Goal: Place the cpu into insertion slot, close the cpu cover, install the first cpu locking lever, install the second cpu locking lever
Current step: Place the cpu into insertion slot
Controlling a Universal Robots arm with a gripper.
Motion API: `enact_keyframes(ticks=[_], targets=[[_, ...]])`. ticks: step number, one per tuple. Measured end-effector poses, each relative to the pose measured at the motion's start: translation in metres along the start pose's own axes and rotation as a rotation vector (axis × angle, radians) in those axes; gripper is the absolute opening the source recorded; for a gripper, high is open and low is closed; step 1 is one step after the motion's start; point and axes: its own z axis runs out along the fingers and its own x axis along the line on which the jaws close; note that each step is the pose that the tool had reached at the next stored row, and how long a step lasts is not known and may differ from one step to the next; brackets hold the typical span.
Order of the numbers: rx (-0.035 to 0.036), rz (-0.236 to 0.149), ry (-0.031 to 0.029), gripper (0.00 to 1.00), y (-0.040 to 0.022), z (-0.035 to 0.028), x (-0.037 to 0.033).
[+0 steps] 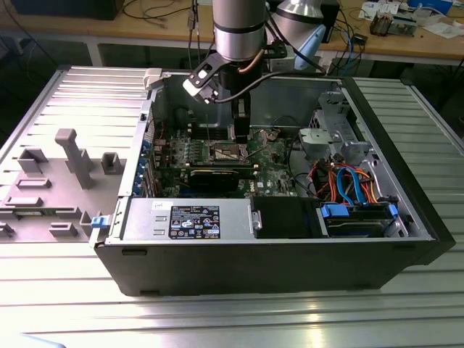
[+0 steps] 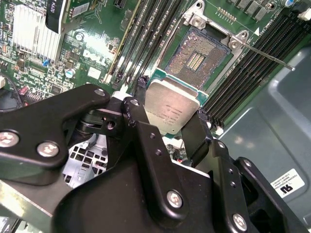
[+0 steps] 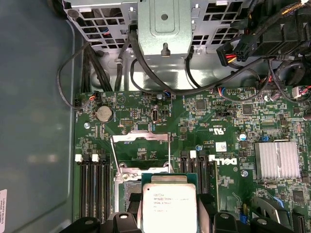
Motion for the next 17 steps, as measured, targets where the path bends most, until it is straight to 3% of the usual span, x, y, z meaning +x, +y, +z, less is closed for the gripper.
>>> enact_keyframes(ticks=[4,6,8,10,17], targets=[[0.0006,-0.033,0.0034,0.54,-0.0040,0.0080,0.0001],[0.0010,-0.049,0.0055,0.54,-0.0098,0.0135,0.0005],[0.0010,-0.050,0.0059,0.54,-0.0122,0.0146,0.0044],[0.0007,-0.051,0.0060,0.54,-0.0169,0.0188,0.0146],[0.0008,-0.062,0.0073,0.54,-0.0213,0.0377,0.0276]])
